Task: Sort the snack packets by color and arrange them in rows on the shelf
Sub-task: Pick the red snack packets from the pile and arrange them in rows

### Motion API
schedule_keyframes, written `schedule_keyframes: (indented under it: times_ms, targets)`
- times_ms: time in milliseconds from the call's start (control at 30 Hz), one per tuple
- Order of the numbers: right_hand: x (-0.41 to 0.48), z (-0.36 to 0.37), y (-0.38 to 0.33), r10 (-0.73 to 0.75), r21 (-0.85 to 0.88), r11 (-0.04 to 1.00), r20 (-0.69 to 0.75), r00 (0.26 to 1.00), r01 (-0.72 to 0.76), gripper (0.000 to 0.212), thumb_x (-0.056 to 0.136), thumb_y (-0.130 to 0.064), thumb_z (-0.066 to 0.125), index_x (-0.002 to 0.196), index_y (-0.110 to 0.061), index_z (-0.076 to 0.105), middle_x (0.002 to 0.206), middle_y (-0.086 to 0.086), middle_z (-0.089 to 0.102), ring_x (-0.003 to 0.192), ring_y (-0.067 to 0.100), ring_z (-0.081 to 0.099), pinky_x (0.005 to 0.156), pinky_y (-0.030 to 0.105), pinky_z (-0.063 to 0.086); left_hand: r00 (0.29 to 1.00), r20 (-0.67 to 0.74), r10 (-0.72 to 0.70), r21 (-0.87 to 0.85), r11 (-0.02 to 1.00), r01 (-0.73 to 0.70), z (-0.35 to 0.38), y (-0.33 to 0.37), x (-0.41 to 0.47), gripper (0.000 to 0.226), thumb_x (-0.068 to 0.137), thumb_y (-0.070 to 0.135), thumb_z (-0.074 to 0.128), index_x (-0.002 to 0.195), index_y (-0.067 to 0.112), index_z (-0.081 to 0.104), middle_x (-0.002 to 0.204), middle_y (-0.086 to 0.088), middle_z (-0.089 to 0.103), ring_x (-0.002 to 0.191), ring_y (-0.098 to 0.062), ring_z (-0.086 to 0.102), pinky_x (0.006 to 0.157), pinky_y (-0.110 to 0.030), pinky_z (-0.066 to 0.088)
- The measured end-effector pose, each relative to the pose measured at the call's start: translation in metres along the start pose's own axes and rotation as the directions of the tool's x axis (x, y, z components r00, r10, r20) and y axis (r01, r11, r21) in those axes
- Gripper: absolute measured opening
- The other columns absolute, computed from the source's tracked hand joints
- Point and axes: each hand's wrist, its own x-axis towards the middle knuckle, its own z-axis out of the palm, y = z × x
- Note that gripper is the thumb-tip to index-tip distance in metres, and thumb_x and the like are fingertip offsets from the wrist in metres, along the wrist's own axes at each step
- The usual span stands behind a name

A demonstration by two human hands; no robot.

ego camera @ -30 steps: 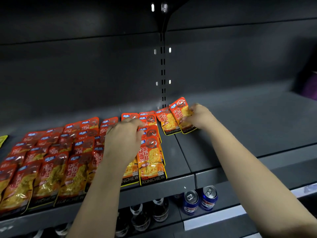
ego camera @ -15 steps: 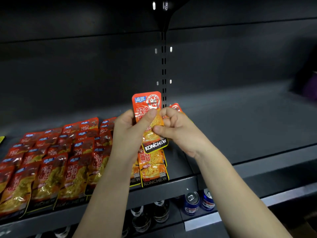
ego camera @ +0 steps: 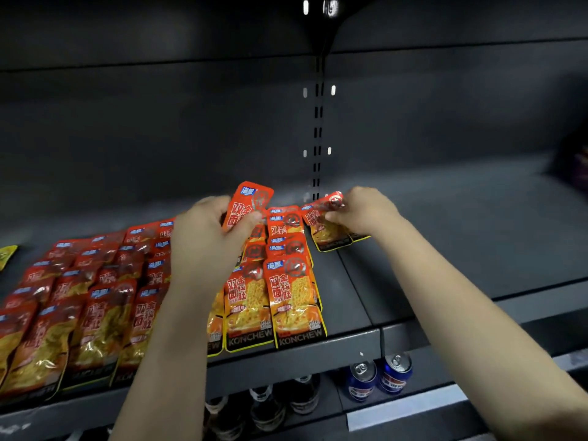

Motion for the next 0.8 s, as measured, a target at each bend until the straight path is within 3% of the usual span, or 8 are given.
schedule_keyframes:
  times_ms: [100, 233, 600, 800]
  targets:
    - [0.005, 0.006, -0.007, 0.003, -0.097, 0.995, 0.032, 0.999, 0.000, 0.048, 0.080, -0.063, 0.064, 0.093, -0.017, 0.054, 0.109, 0.008, 0.062, 0.107, 0.031, 0.059, 0.073, 0.032, 0.042, 0.998, 0.021, 0.054, 0.153, 0.987, -0.056, -0.003, -0.004, 0.004, 0.030, 0.087, 0.044, 0.064, 0.084, 0.015, 0.067, 0.082, 0.001, 0.065, 0.074, -0.015, 0.061, 0.067, -0.034, 0.049]
    - [0.006, 0.013, -0.012, 0.023, -0.165, 0.986, 0.052, 0.998, -0.014, 0.069, 0.074, -0.065, 0.069, 0.119, -0.013, 0.058, 0.121, 0.009, 0.057, 0.117, 0.032, 0.053, 0.085, 0.037, 0.045, 0.997, 0.045, 0.062, 0.207, 0.976, -0.070, -0.003, -0.007, 0.005, 0.032, 0.088, 0.046, 0.061, 0.085, 0.015, 0.066, 0.083, 0.001, 0.065, 0.075, -0.016, 0.062, 0.068, -0.035, 0.051]
    - [0.010, 0.016, -0.006, 0.084, -0.083, 0.994, 0.077, 0.993, -0.078, 0.086, 0.069, -0.064, 0.074, 0.132, -0.015, 0.042, 0.133, 0.008, 0.051, 0.129, 0.033, 0.040, 0.098, 0.042, 0.043, 0.997, 0.058, 0.055, 0.234, 0.970, -0.067, 0.003, -0.009, 0.004, 0.032, 0.087, 0.046, 0.063, 0.084, 0.015, 0.067, 0.080, 0.001, 0.064, 0.073, -0.017, 0.061, 0.064, -0.029, 0.042]
    - [0.016, 0.021, -0.007, 0.101, -0.067, 0.993, 0.071, 0.992, -0.096, 0.083, 0.067, -0.064, 0.076, 0.128, -0.014, 0.049, 0.128, 0.009, 0.050, 0.124, 0.033, 0.042, 0.098, 0.042, 0.044, 0.996, 0.070, 0.048, 0.218, 0.974, -0.062, 0.004, -0.008, 0.002, 0.032, 0.088, 0.045, 0.062, 0.091, 0.014, 0.068, 0.086, 0.001, 0.067, 0.078, -0.017, 0.063, 0.067, -0.029, 0.045]
